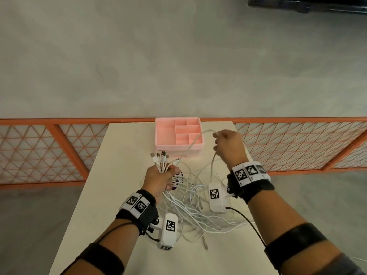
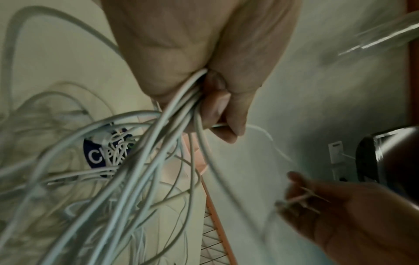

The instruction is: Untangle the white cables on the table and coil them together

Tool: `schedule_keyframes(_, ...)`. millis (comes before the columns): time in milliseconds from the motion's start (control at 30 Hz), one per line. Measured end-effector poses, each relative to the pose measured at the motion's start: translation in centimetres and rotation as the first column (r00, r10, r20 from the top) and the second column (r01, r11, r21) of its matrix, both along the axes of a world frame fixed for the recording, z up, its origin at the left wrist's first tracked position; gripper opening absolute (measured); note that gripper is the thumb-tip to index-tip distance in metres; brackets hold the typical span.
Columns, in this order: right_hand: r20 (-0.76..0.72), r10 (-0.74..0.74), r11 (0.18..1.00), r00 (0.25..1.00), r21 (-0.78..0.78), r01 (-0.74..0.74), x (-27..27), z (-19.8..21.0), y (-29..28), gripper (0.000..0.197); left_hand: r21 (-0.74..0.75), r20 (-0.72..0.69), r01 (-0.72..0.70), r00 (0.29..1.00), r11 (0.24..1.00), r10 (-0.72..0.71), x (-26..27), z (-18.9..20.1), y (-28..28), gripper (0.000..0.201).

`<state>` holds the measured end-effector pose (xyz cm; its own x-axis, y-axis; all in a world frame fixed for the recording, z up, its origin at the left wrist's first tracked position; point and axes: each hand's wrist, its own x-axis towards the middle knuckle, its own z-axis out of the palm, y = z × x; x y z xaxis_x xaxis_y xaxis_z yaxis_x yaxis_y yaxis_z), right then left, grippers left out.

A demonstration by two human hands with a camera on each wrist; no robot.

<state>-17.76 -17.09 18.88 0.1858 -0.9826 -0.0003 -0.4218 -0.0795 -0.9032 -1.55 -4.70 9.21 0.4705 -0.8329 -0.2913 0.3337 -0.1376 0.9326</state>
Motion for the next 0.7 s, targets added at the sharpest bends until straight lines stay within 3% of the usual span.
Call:
schedule_keyframes(33,-0.300,0.029,0.999,0.953,-0.009,-0.033,-0.2,-0.8,0.1,0.039,0.004,0.034,0.000,0.999,1.000,0.000,0.0,0.1,0.0,0.004)
schedule_keyframes(67,-0.512,0.042,0.996,0.858,-0.049,-0.078,-0.3,-1.5,0.5,0.054,0.009,0.062,0.004,0.998,1.000,-0.005,-0.1,0.2,0.0,0.004)
schedule_keyframes(133,-0.655,0.037,0.938,0.754,-0.238,-0.253,-0.1,-2.3,2.0,0.069,0.014,0.095,0.014,0.995,1.000,-0.015,-0.6,0.5,-0.2,0.008)
schedule_keyframes(200,-0.706,0.173,0.810,0.687,-0.295,-0.506,0.8,-3.4,2.5,0.054,-0.002,0.079,0.030,0.996,1.000,-0.029,-1.0,0.8,-0.4,0.012)
schedule_keyframes(267,-0.677,0.364,0.798,0.640,-0.127,-0.589,1.5,-3.7,3.1,0.022,-0.039,0.027,0.037,0.999,0.999,-0.036,-1.2,1.2,-0.7,0.013)
schedule_keyframes(333,-0.529,0.488,0.821,0.694,0.009,-0.571,1.6,-4.0,3.1,0.031,-0.080,-0.029,0.028,0.999,0.996,-0.030,-1.2,1.8,-0.9,0.012)
schedule_keyframes(400,-0.409,0.522,0.822,0.748,0.008,-0.570,1.6,-3.5,3.1,0.032,-0.108,-0.068,0.020,0.997,0.994,-0.028,-0.7,2.1,-0.8,0.013)
schedule_keyframes(533,-0.381,0.648,0.740,0.659,0.111,-0.664,1.5,-2.1,2.0,0.028,-0.139,-0.098,0.116,0.987,0.983,-0.130,-0.1,1.3,-0.2,0.026)
schedule_keyframes(600,-0.350,0.707,0.694,0.615,0.172,-0.700,1.5,-1.1,1.6,0.028,-0.152,-0.126,0.151,0.977,0.977,-0.170,-0.4,1.2,0.2,0.020)
schedule_keyframes(633,-0.328,0.723,0.679,0.608,0.169,-0.715,1.4,-0.5,1.6,0.027,-0.152,-0.142,0.151,0.975,0.977,-0.172,-0.5,1.1,0.3,0.015)
schedule_keyframes(700,-0.209,0.714,0.694,0.668,0.086,-0.715,1.5,1.3,2.0,0.026,-0.126,-0.132,0.140,0.979,0.982,-0.157,-0.5,0.7,0.2,0.010)
